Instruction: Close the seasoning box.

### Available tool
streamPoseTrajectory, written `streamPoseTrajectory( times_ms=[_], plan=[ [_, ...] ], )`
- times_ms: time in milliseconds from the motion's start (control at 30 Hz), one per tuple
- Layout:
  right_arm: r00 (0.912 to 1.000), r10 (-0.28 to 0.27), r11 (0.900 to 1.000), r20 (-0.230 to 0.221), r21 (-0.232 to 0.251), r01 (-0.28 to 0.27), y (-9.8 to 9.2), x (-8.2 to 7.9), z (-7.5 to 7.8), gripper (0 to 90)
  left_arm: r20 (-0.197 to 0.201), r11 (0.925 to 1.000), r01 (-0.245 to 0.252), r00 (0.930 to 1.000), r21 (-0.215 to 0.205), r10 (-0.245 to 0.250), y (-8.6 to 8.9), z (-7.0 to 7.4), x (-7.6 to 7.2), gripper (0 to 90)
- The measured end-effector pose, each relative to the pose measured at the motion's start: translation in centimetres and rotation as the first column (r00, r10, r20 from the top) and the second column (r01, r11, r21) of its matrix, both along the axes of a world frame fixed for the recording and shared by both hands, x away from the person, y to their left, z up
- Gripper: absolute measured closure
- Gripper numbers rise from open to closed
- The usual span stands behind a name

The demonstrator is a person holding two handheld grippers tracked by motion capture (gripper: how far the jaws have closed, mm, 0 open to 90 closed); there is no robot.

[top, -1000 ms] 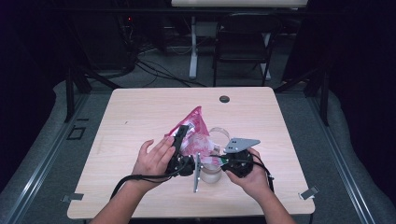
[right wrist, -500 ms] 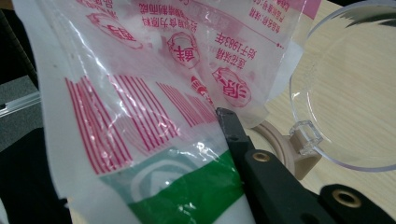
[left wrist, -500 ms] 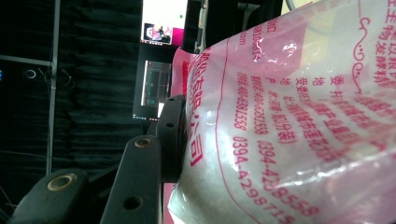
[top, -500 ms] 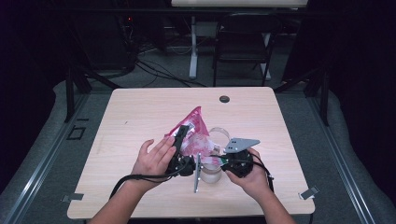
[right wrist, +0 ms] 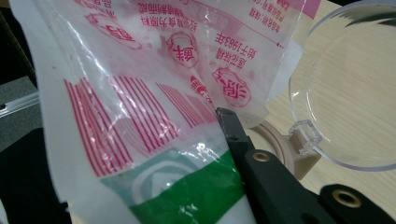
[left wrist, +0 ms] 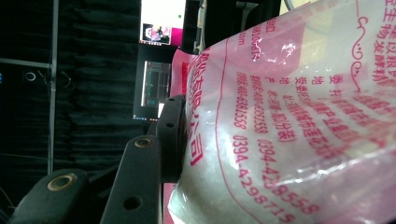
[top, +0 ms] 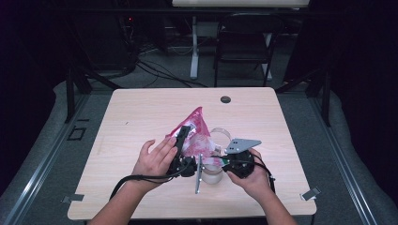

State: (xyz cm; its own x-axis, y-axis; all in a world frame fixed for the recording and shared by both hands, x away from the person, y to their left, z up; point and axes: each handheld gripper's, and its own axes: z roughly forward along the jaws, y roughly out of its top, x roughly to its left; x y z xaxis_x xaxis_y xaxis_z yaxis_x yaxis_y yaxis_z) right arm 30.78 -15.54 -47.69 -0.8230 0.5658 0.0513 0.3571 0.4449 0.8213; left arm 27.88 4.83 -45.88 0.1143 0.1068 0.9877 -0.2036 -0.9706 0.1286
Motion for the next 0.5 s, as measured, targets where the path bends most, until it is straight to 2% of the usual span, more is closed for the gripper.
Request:
streamPoseTrajectory(
  times_ms=[100,500],
  plan=[
    [1.0,0.0,1.0,-0.001,-0.002,0.0,-0.01,0.03,-0.03,90.0,0.005,0.9999,0.005,1.0,0.011,-0.005,-0.05,0.05,0.0,63.7],
    [1.0,0.0,1.0,-0.001,-0.005,0.0,0.05,0.1,-0.18,90.0,-0.016,0.9987,0.005,0.9999,0.051,-0.004,-0.1,0.23,-0.01,64.0]
  ],
)
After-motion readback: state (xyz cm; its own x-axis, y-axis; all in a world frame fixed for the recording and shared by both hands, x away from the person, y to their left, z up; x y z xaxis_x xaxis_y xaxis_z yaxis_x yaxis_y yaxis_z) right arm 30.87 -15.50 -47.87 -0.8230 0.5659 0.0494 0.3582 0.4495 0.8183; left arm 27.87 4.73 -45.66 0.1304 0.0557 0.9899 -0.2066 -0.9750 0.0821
